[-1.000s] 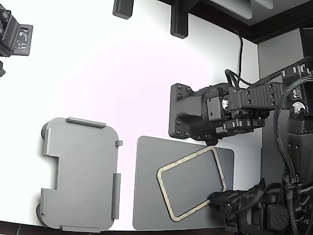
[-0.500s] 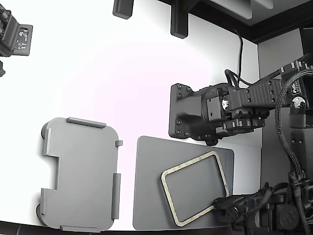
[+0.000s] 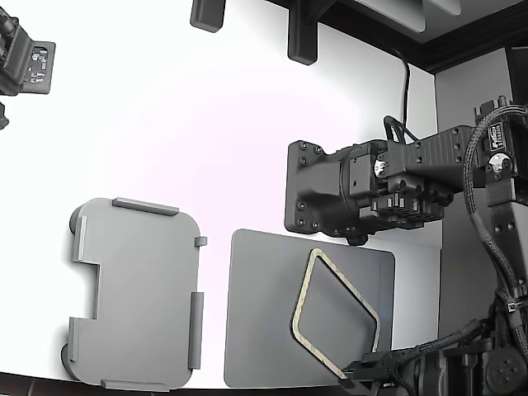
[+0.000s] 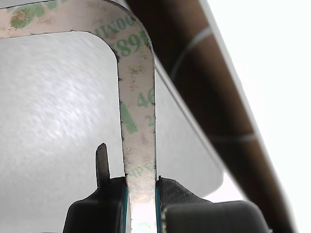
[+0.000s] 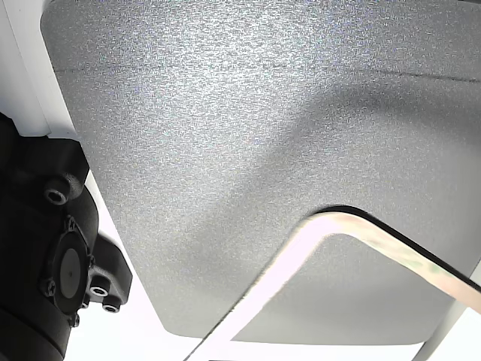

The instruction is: Grab top frame and put it into gray box.

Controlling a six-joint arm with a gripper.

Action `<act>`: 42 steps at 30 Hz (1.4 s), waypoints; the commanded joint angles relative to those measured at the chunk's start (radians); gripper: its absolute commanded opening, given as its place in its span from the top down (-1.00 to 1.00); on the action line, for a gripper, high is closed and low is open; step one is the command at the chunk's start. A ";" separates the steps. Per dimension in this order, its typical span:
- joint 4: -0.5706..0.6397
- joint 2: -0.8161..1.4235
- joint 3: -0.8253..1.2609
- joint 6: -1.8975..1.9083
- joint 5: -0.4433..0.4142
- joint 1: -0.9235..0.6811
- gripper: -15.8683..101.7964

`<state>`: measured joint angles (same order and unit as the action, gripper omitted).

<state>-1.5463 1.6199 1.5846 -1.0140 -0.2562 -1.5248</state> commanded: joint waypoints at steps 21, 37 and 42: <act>-0.109 -0.020 -0.313 1.644 -0.307 0.541 0.91; -0.107 -0.080 -0.529 1.629 -0.179 0.876 0.95; -0.109 -0.124 -0.565 2.433 -0.278 0.897 0.95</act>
<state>-1.6460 1.4864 1.0554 0.6918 -0.4878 -0.6443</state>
